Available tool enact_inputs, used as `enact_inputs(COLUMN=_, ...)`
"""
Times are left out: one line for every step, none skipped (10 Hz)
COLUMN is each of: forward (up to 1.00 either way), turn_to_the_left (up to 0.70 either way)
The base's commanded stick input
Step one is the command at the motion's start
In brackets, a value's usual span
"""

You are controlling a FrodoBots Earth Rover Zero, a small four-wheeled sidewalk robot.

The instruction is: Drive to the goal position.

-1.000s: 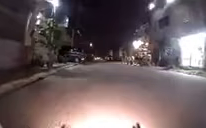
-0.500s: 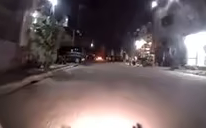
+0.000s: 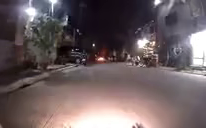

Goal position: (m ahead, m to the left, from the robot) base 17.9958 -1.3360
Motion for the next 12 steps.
enact_inputs(forward=0.85, turn_to_the_left=0.0)
enact_inputs(forward=0.85, turn_to_the_left=0.0)
enact_inputs(forward=0.85, turn_to_the_left=0.0)
enact_inputs(forward=0.85, turn_to_the_left=0.0)
enact_inputs(forward=0.85, turn_to_the_left=0.0)
enact_inputs(forward=0.85, turn_to_the_left=0.0)
enact_inputs(forward=0.85, turn_to_the_left=0.0)
enact_inputs(forward=0.85, turn_to_the_left=0.0)
enact_inputs(forward=0.85, turn_to_the_left=0.0)
enact_inputs(forward=0.85, turn_to_the_left=0.0)
enact_inputs(forward=0.85, turn_to_the_left=0.0)
enact_inputs(forward=0.85, turn_to_the_left=0.0)
